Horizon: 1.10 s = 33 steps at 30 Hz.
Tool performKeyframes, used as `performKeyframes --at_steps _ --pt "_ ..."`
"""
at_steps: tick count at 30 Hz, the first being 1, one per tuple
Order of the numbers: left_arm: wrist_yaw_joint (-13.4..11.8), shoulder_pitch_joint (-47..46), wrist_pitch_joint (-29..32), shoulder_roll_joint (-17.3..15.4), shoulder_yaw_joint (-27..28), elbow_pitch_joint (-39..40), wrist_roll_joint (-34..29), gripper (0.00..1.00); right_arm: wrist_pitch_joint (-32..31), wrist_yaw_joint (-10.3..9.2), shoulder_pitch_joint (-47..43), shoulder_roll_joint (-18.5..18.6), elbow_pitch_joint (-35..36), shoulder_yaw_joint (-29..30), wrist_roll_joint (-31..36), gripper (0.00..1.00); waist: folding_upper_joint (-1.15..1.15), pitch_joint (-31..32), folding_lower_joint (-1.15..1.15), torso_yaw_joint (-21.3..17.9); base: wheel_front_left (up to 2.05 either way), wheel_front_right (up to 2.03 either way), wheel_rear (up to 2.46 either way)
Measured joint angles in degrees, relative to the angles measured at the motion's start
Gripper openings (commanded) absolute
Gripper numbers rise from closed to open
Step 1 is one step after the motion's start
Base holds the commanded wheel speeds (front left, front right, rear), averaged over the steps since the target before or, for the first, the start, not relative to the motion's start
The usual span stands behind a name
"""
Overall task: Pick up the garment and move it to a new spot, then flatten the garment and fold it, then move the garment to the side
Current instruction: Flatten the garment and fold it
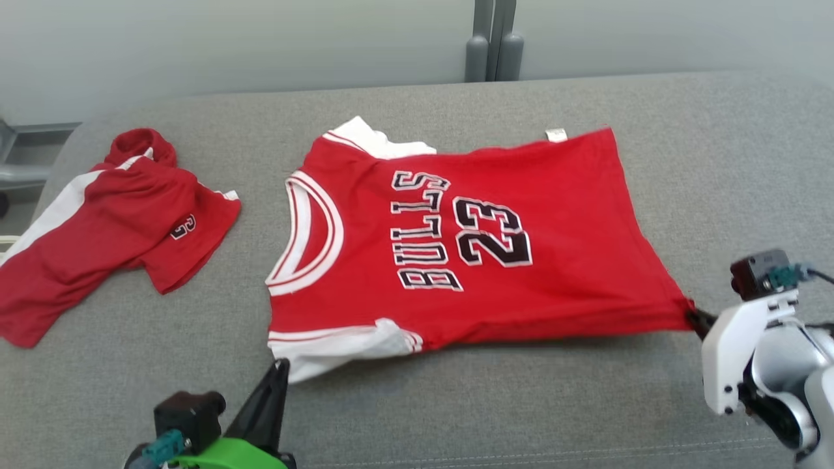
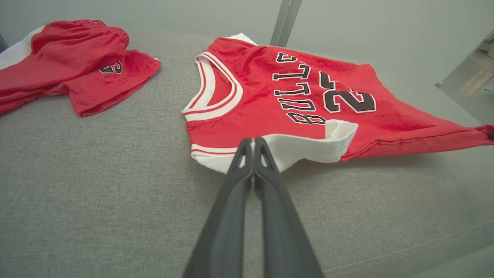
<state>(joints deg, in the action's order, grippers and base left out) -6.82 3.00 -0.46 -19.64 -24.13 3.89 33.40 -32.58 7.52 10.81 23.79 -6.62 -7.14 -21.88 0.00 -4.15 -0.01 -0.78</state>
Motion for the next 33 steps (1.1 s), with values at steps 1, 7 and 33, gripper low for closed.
performKeyframes --at_steps 1,7,33 --pt "-0.33 0.79 0.62 -0.05 -0.18 0.51 0.20 0.00 -0.99 0.00 -1.54 -0.46 0.73 0.85 0.42 0.00 0.00 0.44 0.00 0.09 0.00 0.00 0.00" --pt "-1.35 5.41 3.31 -1.11 -0.85 1.74 1.92 0.00 -6.36 0.00 -10.70 -5.42 6.24 6.38 2.04 0.00 0.00 2.33 0.00 0.72 0.00 0.00 0.00" --pt "2.80 -18.33 11.62 -1.62 -2.79 -3.09 -0.91 0.00 -1.66 -0.03 0.92 -10.25 3.88 5.82 0.93 0.00 0.00 -3.22 0.00 -1.71 0.00 0.00 0.00"
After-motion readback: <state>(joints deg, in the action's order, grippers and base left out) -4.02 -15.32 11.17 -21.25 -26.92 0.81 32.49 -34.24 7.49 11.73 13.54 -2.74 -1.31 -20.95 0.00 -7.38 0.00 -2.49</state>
